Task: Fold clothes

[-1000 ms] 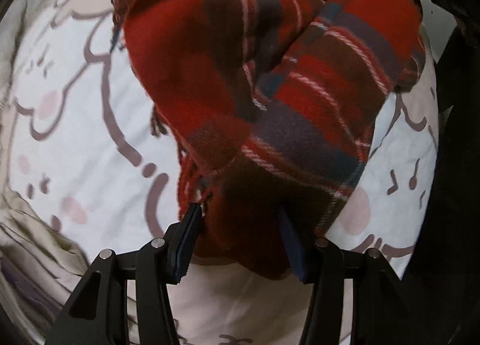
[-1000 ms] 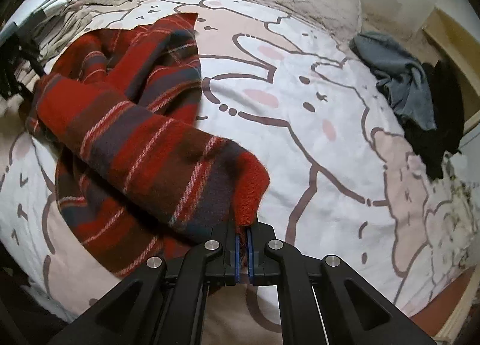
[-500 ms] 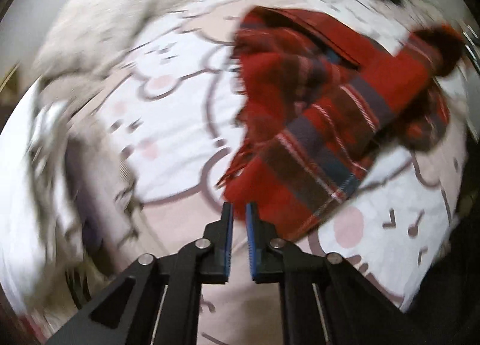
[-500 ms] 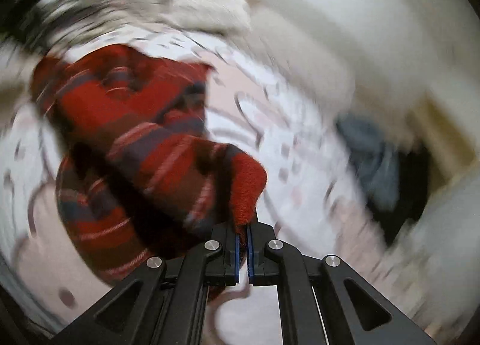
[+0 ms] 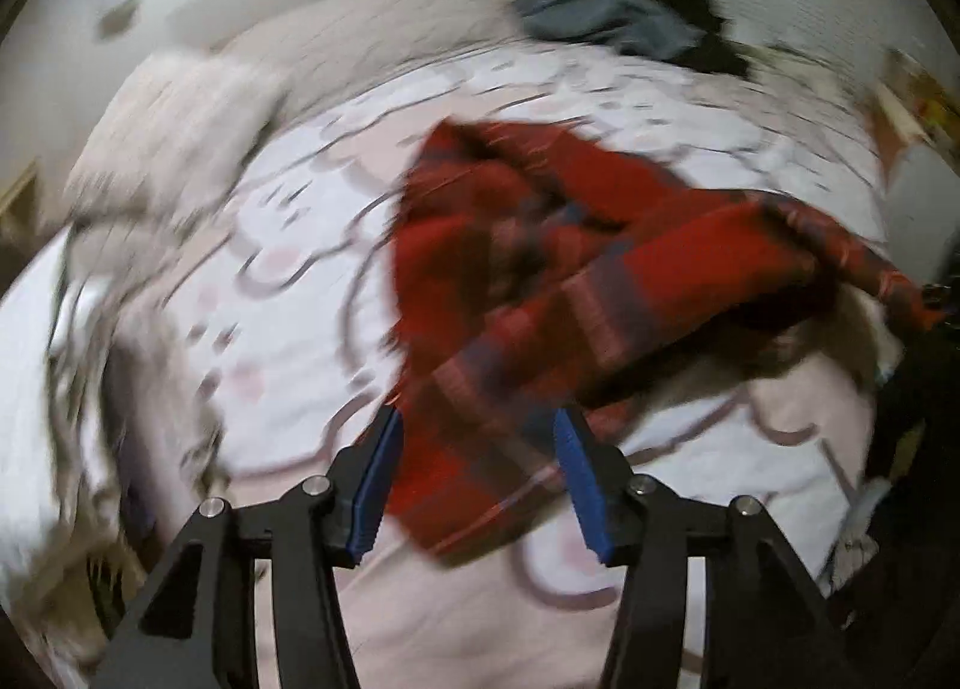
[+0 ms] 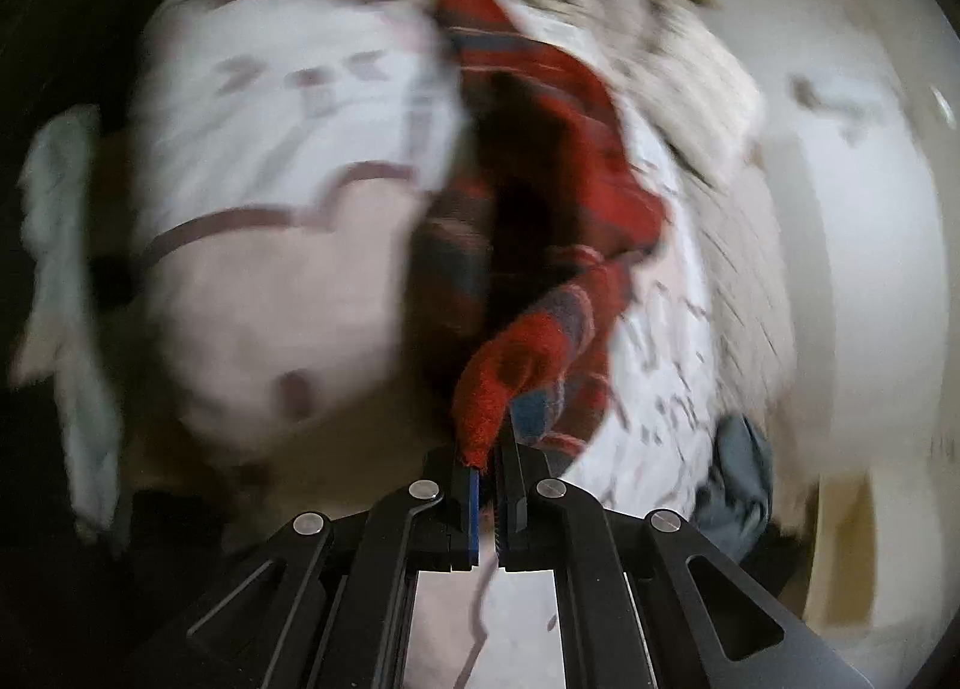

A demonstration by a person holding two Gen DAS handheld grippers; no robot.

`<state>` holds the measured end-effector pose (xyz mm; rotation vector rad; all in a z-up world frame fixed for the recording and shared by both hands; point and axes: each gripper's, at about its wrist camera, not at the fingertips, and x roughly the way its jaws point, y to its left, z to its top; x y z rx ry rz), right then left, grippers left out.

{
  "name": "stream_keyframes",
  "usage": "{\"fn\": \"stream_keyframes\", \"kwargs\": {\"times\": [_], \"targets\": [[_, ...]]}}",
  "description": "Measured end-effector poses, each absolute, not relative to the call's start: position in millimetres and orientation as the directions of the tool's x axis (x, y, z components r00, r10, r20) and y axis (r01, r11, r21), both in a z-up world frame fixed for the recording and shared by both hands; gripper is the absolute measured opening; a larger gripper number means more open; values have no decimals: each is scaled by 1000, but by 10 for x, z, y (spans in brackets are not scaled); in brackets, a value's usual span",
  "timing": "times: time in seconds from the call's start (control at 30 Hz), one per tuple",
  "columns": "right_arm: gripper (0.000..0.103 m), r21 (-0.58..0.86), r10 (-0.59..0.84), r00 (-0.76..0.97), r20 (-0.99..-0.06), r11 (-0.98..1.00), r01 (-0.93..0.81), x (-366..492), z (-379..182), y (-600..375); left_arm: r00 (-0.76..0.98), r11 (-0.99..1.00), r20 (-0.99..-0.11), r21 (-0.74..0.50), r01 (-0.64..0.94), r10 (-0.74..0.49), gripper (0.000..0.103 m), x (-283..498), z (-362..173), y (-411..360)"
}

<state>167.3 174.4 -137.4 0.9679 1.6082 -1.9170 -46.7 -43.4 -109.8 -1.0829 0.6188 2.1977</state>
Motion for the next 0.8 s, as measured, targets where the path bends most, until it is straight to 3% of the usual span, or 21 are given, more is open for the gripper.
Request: {"fn": "stream_keyframes", "kwargs": {"times": [0.1, 0.23, 0.37, 0.47, 0.63, 0.8], "targets": [[4, -626, 100, -618, -780, -109, 772, 1936, -1444, 1735, -474, -607, -815, 199, -769, 334, 66, -287, -1137, -181], [4, -644, 158, -631, -760, -43, 764, 2052, -1499, 1927, -491, -488, -817, 309, -816, 303, 66, -88, -1310, -60], [4, -709, 245, -667, -704, -196, 677, 1758, -1355, 2163, -630, -397, -744, 521, -755, 223, 66, 66, -1532, -170], [4, -747, 302, -687, -661, -349, 566, 1463, -1173, 2343, -678, -344, -715, 601, -721, 173, 66, 129, -1690, -296], [4, -720, 328, -681, -655, -544, 430, 1094, -922, 2579, -682, -248, -715, 641, -727, 151, 66, 342, -1813, -404], [4, -578, 262, -637, -725, -735, 355, 771, -700, 2751, -668, -134, -717, 655, -744, 201, 66, 714, -1784, -397]]}}
